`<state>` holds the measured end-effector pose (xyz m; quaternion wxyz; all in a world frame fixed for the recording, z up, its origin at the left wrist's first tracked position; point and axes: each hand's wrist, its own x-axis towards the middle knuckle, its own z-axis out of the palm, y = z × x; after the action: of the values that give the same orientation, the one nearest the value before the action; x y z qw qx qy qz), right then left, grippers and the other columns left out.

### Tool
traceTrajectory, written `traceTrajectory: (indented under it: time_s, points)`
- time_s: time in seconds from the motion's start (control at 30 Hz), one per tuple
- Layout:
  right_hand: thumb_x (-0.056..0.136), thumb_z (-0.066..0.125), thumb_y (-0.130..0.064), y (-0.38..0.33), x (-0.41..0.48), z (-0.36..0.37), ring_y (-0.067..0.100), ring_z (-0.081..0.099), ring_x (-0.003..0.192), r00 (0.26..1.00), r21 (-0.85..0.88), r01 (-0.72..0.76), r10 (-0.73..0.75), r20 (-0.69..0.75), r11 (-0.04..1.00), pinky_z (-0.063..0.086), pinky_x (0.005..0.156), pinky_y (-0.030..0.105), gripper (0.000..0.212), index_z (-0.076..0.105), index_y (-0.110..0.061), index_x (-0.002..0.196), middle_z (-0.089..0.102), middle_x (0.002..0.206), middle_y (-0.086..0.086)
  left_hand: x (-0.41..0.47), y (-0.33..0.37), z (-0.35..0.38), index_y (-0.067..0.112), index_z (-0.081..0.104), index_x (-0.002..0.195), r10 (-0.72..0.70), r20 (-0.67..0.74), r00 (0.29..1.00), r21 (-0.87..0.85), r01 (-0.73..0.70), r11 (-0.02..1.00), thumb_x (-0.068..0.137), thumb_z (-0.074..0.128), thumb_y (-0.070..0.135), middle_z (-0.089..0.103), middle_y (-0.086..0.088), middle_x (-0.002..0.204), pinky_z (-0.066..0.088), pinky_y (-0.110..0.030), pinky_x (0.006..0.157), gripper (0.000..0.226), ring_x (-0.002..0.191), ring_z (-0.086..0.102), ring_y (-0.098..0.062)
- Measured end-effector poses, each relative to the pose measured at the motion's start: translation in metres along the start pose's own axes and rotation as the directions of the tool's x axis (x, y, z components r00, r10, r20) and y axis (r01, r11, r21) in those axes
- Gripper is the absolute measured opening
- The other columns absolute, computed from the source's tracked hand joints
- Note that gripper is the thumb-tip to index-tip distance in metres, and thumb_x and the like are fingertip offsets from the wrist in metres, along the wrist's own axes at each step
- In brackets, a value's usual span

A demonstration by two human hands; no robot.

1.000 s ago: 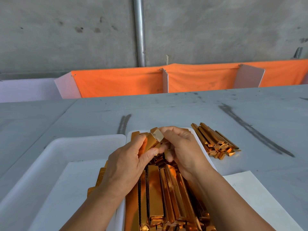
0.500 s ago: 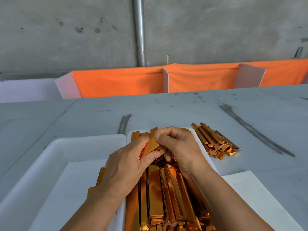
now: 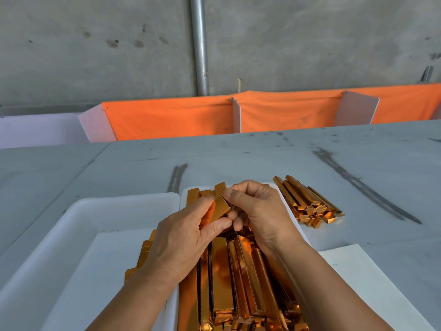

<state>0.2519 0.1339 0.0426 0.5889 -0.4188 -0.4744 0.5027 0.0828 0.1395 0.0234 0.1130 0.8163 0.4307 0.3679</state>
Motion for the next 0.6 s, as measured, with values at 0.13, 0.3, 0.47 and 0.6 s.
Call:
traceTrajectory:
  time_s: [0.13,0.3,0.47,0.6]
  points:
    - [0.089,0.071,-0.012,-0.0006,-0.0008,0.0006,0.015,0.05,0.038,1.0,-0.003,0.0,0.0,0.001,1.0,0.047,0.045,0.022,0.008,0.068,-0.01,0.082,0.061,0.055,0.009,0.0002,-0.0002,0.0004,0.037,0.053,0.12,0.002,0.003,1.0,-0.003,-0.002,1.0,0.082,0.043,0.071,0.054,0.014,0.071,0.049,-0.02,0.06,0.051,0.068,0.059,-0.005]
    - [0.089,0.072,-0.012,-0.0015,-0.0021,0.0006,0.015,0.051,0.039,0.999,-0.049,0.034,-0.034,0.003,0.998,0.047,0.046,0.021,0.006,0.069,-0.009,0.084,0.063,0.057,0.01,-0.0003,-0.0005,0.0002,0.04,0.053,0.118,0.003,-0.013,1.0,0.01,-0.003,1.0,0.082,0.045,0.071,0.049,0.015,0.065,0.04,-0.012,0.056,0.048,0.064,0.057,-0.004]
    - [0.091,0.07,-0.019,-0.0011,-0.0054,0.0001,0.014,0.054,0.042,0.993,-0.188,0.113,-0.115,0.003,0.976,0.049,0.051,0.023,0.01,0.074,-0.014,0.083,0.066,0.06,0.007,0.0003,-0.0014,0.0005,0.037,0.054,0.118,-0.007,-0.019,1.0,0.017,0.007,1.0,0.082,0.044,0.07,0.047,0.016,0.063,0.035,-0.01,0.055,0.05,0.059,0.054,-0.003]
    - [0.096,0.061,-0.013,-0.0017,-0.0063,0.0004,0.016,0.056,0.046,0.995,-0.172,0.1,-0.098,0.018,0.98,0.052,0.056,0.024,0.018,0.077,-0.018,0.088,0.067,0.063,0.01,0.0003,-0.0015,0.0011,0.042,0.049,0.116,-0.011,-0.041,0.999,0.01,0.011,1.0,0.082,0.046,0.07,0.048,0.02,0.064,0.036,-0.01,0.054,0.044,0.061,0.055,-0.001]
